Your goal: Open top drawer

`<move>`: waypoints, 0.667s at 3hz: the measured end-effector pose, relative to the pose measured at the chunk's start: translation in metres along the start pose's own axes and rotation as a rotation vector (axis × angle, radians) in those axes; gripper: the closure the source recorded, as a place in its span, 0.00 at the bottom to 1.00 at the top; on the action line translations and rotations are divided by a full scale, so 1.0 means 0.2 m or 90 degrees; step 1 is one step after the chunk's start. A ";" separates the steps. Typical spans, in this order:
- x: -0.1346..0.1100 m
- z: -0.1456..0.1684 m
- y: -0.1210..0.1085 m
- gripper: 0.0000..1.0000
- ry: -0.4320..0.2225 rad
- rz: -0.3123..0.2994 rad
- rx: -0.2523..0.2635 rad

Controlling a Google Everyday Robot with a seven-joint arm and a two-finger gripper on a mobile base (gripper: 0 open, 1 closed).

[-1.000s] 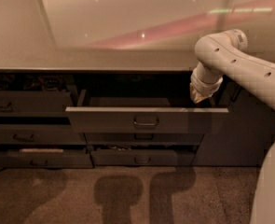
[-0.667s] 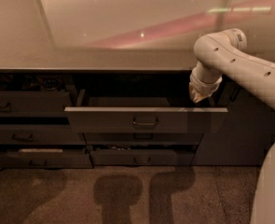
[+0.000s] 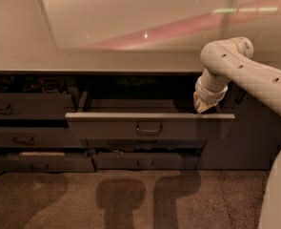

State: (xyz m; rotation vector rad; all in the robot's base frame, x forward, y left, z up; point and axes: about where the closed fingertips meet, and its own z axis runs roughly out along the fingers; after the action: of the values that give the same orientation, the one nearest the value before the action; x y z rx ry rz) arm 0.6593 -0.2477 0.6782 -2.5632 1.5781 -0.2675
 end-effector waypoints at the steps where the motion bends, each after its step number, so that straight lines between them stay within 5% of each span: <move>1: -0.07 0.02 0.12 1.00 -0.056 -0.012 0.012; 2: -0.07 0.01 0.11 0.81 -0.056 -0.012 0.011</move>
Offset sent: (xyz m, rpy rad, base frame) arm -0.0233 0.0023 -0.0078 0.0698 0.0201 0.0325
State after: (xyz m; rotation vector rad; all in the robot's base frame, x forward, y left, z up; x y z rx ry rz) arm 0.6342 -0.2463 0.6699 -2.5407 1.5146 -0.1682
